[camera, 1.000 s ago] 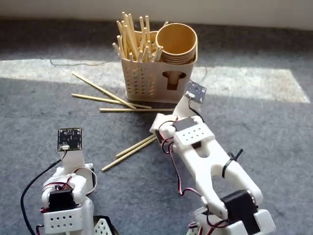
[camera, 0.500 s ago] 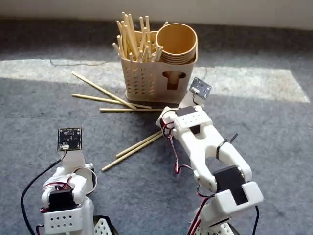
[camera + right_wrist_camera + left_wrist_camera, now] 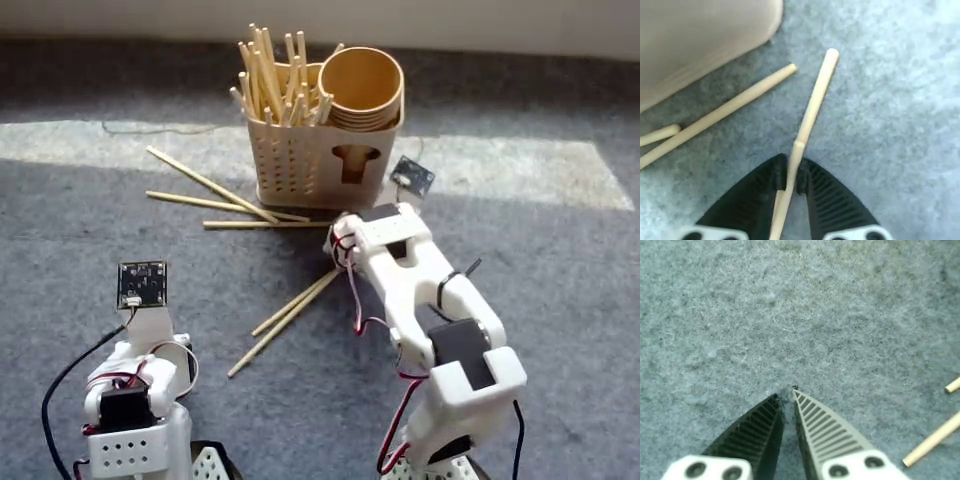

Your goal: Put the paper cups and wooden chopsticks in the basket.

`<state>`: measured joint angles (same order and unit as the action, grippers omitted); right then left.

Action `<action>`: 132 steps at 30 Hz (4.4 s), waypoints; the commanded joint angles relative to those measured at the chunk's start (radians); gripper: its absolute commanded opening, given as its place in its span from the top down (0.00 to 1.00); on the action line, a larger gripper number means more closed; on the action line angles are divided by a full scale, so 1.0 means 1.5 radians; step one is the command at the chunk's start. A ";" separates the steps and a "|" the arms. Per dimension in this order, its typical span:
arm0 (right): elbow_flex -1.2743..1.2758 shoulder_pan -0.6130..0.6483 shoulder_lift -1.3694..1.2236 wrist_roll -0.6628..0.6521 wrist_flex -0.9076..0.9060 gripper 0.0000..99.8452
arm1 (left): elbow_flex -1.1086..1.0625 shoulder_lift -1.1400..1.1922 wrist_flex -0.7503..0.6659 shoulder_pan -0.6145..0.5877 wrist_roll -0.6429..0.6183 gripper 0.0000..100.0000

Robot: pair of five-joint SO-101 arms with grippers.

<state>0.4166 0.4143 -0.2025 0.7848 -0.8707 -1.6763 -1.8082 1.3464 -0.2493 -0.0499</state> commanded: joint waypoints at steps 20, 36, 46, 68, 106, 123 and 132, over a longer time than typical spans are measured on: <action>-0.213 -0.002 0.004 0.000 -0.347 0.99 | -0.013 -0.006 0.002 -0.004 0.003 0.99; -0.376 -0.017 0.005 -0.104 -0.569 0.99 | -0.013 -0.006 0.002 -0.004 0.003 0.99; -0.387 -0.038 0.073 -0.141 -0.590 0.99 | -0.013 -0.006 0.002 -0.004 0.003 0.99; -0.114 -0.048 0.518 -0.137 -0.483 0.99 | -0.013 -0.006 0.002 -0.004 0.003 0.99; -0.114 -0.044 0.726 -0.270 0.458 0.99 | -0.013 -0.006 0.002 -0.004 0.003 0.99; -0.038 -0.044 0.568 -0.416 0.629 0.99 | -0.013 -0.006 0.002 -0.004 0.003 0.99; -0.038 -0.047 0.462 -0.454 0.698 0.99 | -0.013 -0.006 0.002 -0.004 0.003 0.99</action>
<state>0.3675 0.3529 0.4987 0.1174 0.1143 -1.6763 -1.8082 1.3464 -0.2493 -0.0499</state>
